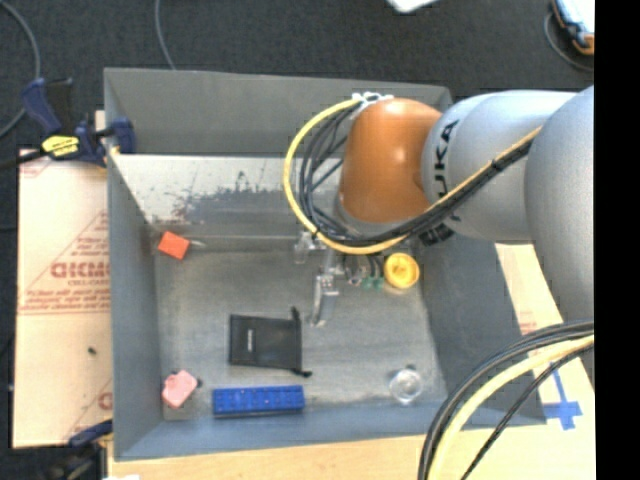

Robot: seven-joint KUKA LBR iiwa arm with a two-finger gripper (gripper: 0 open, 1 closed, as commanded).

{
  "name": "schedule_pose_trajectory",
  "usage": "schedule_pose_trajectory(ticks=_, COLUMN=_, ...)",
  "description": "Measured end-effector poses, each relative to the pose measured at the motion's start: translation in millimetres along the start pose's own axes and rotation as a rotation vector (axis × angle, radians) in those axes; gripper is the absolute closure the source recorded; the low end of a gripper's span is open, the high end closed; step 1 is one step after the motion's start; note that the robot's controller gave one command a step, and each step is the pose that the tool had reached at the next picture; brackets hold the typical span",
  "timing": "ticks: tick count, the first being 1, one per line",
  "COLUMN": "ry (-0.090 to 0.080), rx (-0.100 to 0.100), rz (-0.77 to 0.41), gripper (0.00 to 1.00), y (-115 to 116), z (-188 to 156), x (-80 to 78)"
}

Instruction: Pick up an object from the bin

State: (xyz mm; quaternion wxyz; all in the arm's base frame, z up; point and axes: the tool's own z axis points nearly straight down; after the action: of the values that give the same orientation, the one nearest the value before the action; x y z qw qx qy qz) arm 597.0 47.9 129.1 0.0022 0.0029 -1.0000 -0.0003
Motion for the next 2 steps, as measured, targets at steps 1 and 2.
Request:
schedule_pose_trajectory(ticks=1, ry=-0.001, rx=0.0, rz=0.0, gripper=0.0, y=0, z=-2, x=0.3)
schedule_pose_trajectory(ticks=2, ry=-0.006, rx=0.001, rz=-0.328, gripper=0.0, y=14, z=-49, x=1.9)
